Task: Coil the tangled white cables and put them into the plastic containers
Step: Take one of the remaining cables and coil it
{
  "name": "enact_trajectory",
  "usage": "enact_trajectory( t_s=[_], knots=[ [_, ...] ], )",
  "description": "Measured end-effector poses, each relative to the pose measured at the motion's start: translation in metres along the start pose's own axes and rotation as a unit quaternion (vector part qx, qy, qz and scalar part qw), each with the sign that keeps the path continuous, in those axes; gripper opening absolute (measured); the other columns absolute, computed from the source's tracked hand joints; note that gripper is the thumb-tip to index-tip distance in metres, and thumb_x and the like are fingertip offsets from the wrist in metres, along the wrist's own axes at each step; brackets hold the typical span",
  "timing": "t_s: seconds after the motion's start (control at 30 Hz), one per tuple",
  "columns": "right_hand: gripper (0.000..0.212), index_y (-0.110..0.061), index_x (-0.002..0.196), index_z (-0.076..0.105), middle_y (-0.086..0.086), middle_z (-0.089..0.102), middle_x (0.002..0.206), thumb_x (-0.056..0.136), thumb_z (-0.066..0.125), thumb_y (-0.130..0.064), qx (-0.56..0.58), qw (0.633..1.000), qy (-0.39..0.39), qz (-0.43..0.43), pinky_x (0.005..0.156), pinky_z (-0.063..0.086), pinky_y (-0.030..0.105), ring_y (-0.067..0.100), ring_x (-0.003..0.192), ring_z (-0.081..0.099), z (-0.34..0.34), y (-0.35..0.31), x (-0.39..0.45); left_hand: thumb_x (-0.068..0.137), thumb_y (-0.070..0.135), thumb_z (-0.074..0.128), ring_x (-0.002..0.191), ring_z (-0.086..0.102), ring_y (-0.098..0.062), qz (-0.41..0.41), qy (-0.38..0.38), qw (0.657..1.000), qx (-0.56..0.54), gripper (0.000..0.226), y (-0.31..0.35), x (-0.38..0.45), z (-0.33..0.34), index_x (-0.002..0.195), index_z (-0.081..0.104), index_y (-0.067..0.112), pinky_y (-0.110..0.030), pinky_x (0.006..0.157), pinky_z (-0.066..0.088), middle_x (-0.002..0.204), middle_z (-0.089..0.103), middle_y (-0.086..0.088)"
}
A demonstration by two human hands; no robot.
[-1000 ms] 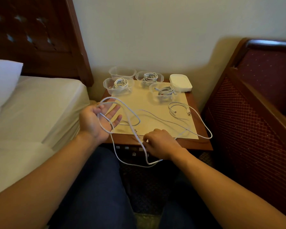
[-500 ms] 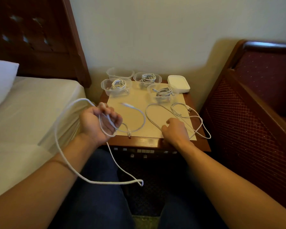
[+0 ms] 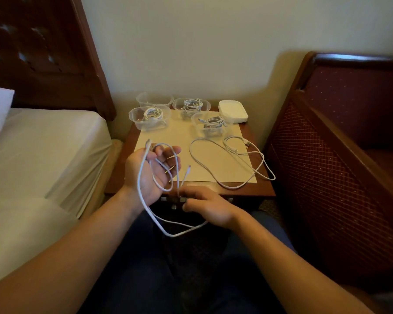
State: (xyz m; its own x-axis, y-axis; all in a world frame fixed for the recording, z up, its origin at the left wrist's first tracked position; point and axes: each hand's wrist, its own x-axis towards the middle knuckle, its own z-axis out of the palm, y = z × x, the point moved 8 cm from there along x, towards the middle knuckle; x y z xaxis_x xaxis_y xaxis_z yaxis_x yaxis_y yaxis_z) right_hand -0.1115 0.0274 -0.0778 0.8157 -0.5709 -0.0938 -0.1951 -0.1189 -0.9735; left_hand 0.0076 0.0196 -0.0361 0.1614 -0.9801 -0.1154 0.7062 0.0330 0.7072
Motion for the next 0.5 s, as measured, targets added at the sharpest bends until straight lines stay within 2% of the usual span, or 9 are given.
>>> enact_trajectory(
  t_s=[0.1,0.17,0.23,0.3,0.33,0.37,0.43,0.47,0.5],
  knots=[
    [0.016,-0.027,0.096,0.078,-0.005,0.075,0.096,0.094,0.062,-0.031,-0.067,0.994,0.088,0.015,0.093,0.052,0.039,0.015,0.093,0.069,-0.01,0.008,-0.008,0.068,0.018,0.041,0.068,0.064,-0.025,0.008,0.008,1.0,0.016,0.003,-0.003,-0.006,0.001,0.068,0.042,0.015,-0.039,0.079,0.049,0.09,0.072,-0.015],
    [0.02,-0.024,0.086,0.075,-0.002,0.071,0.08,0.098,0.062,-0.034,-0.098,0.985,0.143,0.024,0.08,0.052,0.037,0.011,0.077,0.063,-0.025,0.006,-0.021,0.071,0.015,0.042,0.073,0.064,-0.026,0.029,0.012,0.997,0.066,0.004,0.003,-0.007,-0.004,0.068,0.045,0.015,-0.038,0.076,0.049,0.092,0.074,-0.015],
    [0.023,-0.023,0.085,0.074,0.002,0.071,0.078,0.101,0.06,-0.03,-0.081,0.982,0.172,0.013,0.077,0.05,0.03,0.009,0.074,0.063,-0.039,-0.002,-0.036,0.079,0.009,0.04,0.08,0.068,-0.026,0.074,0.008,0.98,0.185,0.012,0.014,-0.01,-0.009,0.072,0.048,0.012,-0.039,0.078,0.05,0.099,0.076,-0.014],
    [0.024,-0.023,0.083,0.074,0.004,0.068,0.07,0.101,0.059,-0.029,-0.045,0.979,0.197,-0.018,0.073,0.049,0.032,0.016,0.069,0.062,-0.051,-0.016,-0.05,0.082,0.005,0.041,0.1,0.067,-0.022,0.11,0.005,0.934,0.339,0.02,0.022,-0.016,-0.017,0.077,0.059,0.011,-0.044,0.093,0.048,0.111,0.075,-0.009],
    [0.026,-0.022,0.081,0.074,0.006,0.064,0.064,0.101,0.059,-0.027,-0.008,0.977,0.209,-0.037,0.07,0.049,0.033,0.02,0.065,0.061,-0.056,-0.024,-0.058,0.083,0.008,0.043,0.113,0.063,-0.018,0.122,0.004,0.886,0.447,0.025,0.025,-0.02,-0.02,0.083,0.067,0.015,-0.043,0.103,0.044,0.121,0.072,-0.004],
    [0.026,-0.019,0.082,0.073,0.008,0.057,0.059,0.102,0.058,-0.026,0.053,0.974,0.218,-0.046,0.066,0.049,0.034,0.023,0.06,0.057,-0.061,-0.028,-0.064,0.085,0.015,0.047,0.128,0.055,-0.015,0.119,-0.016,0.804,0.582,0.029,0.023,-0.022,-0.022,0.094,0.072,0.025,-0.042,0.111,0.039,0.135,0.065,0.001],
    [0.03,-0.009,0.088,0.069,0.006,0.043,0.054,0.104,0.053,-0.028,0.191,0.959,0.205,-0.026,0.058,0.045,0.034,0.02,0.05,0.044,-0.062,-0.032,-0.073,0.089,0.034,0.057,0.15,0.026,-0.022,0.042,-0.092,0.545,0.832,0.04,0.005,-0.024,-0.028,0.127,0.063,0.045,-0.047,0.12,0.023,0.162,0.033,0.007],
    [0.032,-0.007,0.091,0.066,0.004,0.038,0.054,0.105,0.05,-0.029,0.236,0.953,0.192,-0.007,0.054,0.042,0.033,0.017,0.047,0.038,-0.059,-0.033,-0.077,0.091,0.038,0.062,0.154,0.011,-0.025,-0.001,-0.118,0.457,0.882,0.052,0.001,-0.024,-0.034,0.14,0.051,0.049,-0.051,0.121,0.016,0.168,0.016,0.009],
    [0.033,-0.007,0.092,0.065,0.003,0.035,0.054,0.106,0.048,-0.031,0.256,0.949,0.183,0.012,0.051,0.038,0.03,0.014,0.045,0.033,-0.055,-0.032,-0.079,0.091,0.036,0.066,0.155,0.002,-0.026,-0.032,-0.133,0.427,0.894,0.063,0.0,-0.025,-0.035,0.147,0.041,0.049,-0.052,0.122,0.011,0.169,0.005,0.01]
  ],
)
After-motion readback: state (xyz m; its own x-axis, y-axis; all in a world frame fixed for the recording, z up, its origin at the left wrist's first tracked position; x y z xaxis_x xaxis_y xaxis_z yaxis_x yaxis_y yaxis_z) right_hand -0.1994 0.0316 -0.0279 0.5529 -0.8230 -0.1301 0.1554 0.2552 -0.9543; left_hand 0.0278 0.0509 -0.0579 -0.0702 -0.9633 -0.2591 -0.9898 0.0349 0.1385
